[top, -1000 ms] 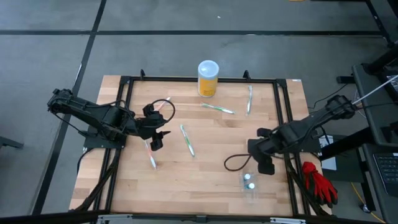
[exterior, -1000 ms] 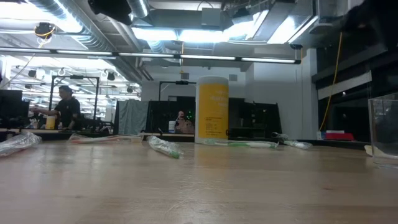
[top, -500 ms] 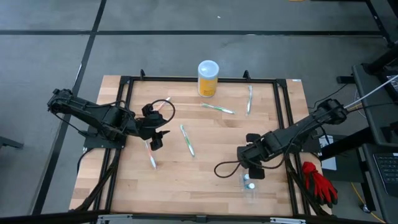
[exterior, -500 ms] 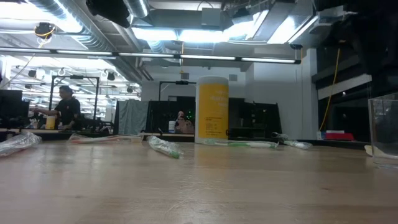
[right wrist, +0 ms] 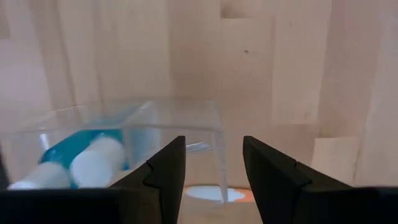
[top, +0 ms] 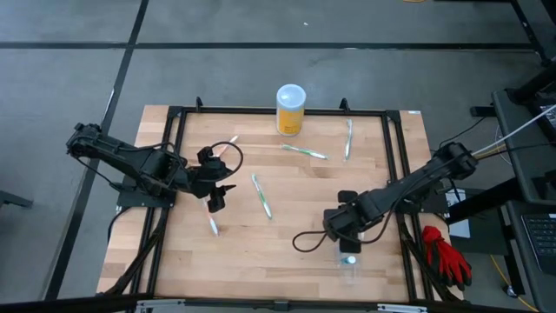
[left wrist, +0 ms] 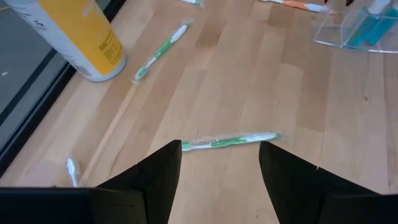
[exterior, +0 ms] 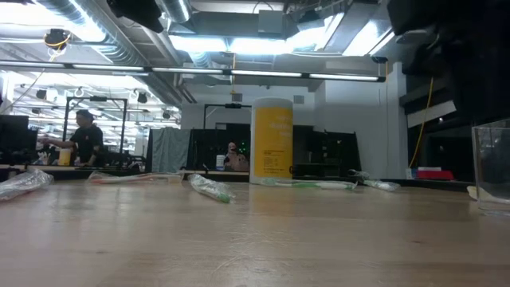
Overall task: Pick & Place toothbrushing station
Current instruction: Adjust the transparent organizer on the table
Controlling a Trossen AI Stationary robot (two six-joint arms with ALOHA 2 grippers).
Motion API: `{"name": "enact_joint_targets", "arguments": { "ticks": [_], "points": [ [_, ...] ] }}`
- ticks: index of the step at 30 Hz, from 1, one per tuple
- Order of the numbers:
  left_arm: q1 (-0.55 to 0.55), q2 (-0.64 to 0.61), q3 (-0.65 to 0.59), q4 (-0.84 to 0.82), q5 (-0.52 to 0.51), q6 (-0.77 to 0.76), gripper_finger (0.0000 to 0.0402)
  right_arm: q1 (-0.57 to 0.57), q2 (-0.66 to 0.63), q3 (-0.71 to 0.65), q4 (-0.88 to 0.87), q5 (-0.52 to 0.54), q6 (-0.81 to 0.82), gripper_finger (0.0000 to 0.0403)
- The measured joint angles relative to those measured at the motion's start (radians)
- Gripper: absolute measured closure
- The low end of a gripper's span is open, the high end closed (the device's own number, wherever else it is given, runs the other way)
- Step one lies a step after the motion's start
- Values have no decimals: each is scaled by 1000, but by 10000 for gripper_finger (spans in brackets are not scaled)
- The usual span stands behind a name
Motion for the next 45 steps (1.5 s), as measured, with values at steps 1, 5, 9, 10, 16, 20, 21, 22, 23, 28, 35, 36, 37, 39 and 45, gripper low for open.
{"name": "enact_joint_targets", "arguments": {
  "ticks": [1, 5, 9, 10, 16, 20, 21, 22, 23, 28, 35, 36, 37, 39, 45],
  "points": [
    [-4, 0, 0, 0, 0, 0, 188, 0, 5, 0, -1, 11, 7, 241],
    [-22, 0, 0, -1, -1, -2, 188, 0, 19, 0, 0, 36, 18, 241],
    [-36, 0, 0, -6, -2, -12, 188, 0, 22, 0, 0, 41, 42, 241],
    [-40, 0, 0, -8, -2, -17, 188, 0, 22, 0, -1, 41, 46, 241],
    [-53, 0, 0, -11, -10, -24, 188, 5, 22, 0, -22, 60, 70, 241],
    [-53, 0, 0, -12, -10, -30, 188, 7, 18, 0, -43, 59, 99, 241],
    [-53, 0, 0, -12, -10, -33, 188, 11, 17, 0, -43, 60, 105, 241],
    [-53, 0, 0, -12, -10, -34, 188, 16, 16, 0, -43, 60, 109, 241],
    [-53, 0, 0, -12, -10, -34, 188, 23, 16, 0, -43, 60, 111, 241],
    [-53, 0, 0, -11, -12, -34, 188, 50, 15, 0, -43, 64, 119, 241],
    [-53, 0, 0, -12, -18, -35, 188, 60, 14, -34, -16, 85, 145, 241],
    [-53, 0, 0, -12, -18, -36, 188, 60, 14, -42, -12, 85, 145, 241],
    [-53, 0, 0, -12, -18, -38, 188, 60, 14, -50, -1, 85, 146, 241],
    [-53, 0, 0, -12, -13, -44, 188, 59, 14, -60, 12, 86, 153, 241],
    [-53, 0, 0, -12, -3, -51, 188, 45, 14, -88, 60, 86, 192, 241]
  ]
}}
